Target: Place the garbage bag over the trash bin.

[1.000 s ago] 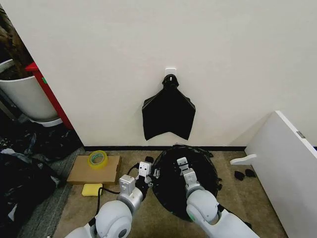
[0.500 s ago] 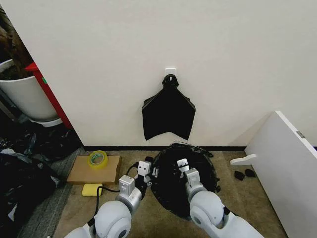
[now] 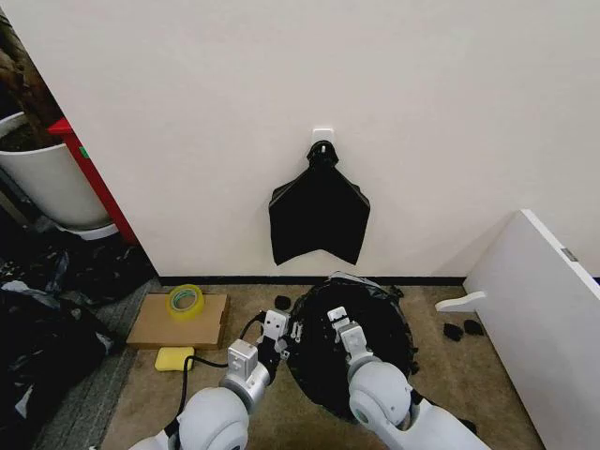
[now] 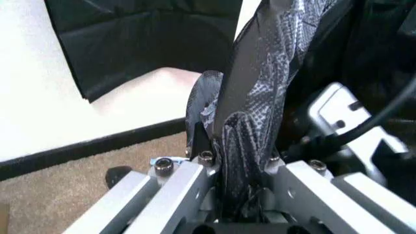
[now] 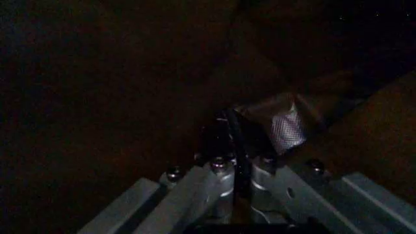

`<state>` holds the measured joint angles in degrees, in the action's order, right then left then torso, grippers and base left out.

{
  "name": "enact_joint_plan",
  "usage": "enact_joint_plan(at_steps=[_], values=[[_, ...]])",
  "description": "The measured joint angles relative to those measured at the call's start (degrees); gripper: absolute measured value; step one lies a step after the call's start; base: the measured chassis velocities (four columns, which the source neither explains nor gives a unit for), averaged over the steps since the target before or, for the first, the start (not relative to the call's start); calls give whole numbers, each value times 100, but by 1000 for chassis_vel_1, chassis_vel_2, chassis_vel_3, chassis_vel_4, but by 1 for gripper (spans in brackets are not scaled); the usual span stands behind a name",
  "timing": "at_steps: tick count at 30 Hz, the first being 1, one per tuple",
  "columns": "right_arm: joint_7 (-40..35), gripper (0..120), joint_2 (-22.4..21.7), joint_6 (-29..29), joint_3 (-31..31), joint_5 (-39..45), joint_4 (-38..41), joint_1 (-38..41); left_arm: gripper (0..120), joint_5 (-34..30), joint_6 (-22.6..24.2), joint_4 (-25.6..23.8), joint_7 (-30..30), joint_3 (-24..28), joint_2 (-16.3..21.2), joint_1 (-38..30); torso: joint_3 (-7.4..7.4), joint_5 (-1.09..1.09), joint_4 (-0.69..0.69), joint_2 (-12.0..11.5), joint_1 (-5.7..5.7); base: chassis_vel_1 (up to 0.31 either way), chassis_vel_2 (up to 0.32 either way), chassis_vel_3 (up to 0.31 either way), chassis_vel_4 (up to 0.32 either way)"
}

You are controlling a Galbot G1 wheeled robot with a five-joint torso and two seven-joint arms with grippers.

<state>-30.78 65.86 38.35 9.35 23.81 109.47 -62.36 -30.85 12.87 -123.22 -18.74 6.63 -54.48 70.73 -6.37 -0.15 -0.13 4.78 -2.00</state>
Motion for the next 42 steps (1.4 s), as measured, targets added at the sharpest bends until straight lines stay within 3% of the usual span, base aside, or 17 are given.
enact_joint_plan(at_steps=[8,15,17,19,26,31,36,39,40,42], values=[[-5,0,-23,-23,-85,34,-140,47,1,0,-9,-26,25,15,32,1,0,1,1,0,0,0,0,0,0],[377,0,-393,-317,-283,216,801,-309,1,-361,27,300,-161,-38,-107,-170,0,0,0,0,0,0,0,0,0],[589,11,-611,-415,-504,377,1299,-532,1,-700,158,371,-312,-164,-210,-233,0,1,0,0,0,0,0,0,0],[604,11,-639,-420,-533,406,1365,-556,1,-770,184,379,-340,-189,-224,-243,0,1,0,0,0,0,0,0,0],[969,41,-981,-789,-1425,751,2690,-1489,1,-2065,718,442,-952,-696,-400,-239,0,1,2,0,0,0,0,0,0],[1260,62,-565,-1375,-2038,61,3072,-2518,1,-2737,1244,532,-1484,-837,-482,-373,0,-1,-2,0,0,0,0,0,0],[1307,78,-51,-2041,-2342,-586,3100,-3121,1,-2943,1456,644,-1762,-840,-525,-424,1,0,0,0,0,0,0,0,0],[1307,82,59,-2174,-2400,-682,3096,-3200,1,-2954,1474,669,-1789,-839,-534,-428,1,0,0,0,0,0,0,0,0],[1292,91,316,-2521,-2560,-924,3050,-3370,1,-2964,1505,735,-1841,-836,-562,-439,1,0,0,0,0,0,0,0,0],[1287,95,440,-2686,-2636,-1036,3020,-3440,1,-2979,1513,770,-1859,-836,-578,-444,0,0,0,0,0,0,0,0,0]])
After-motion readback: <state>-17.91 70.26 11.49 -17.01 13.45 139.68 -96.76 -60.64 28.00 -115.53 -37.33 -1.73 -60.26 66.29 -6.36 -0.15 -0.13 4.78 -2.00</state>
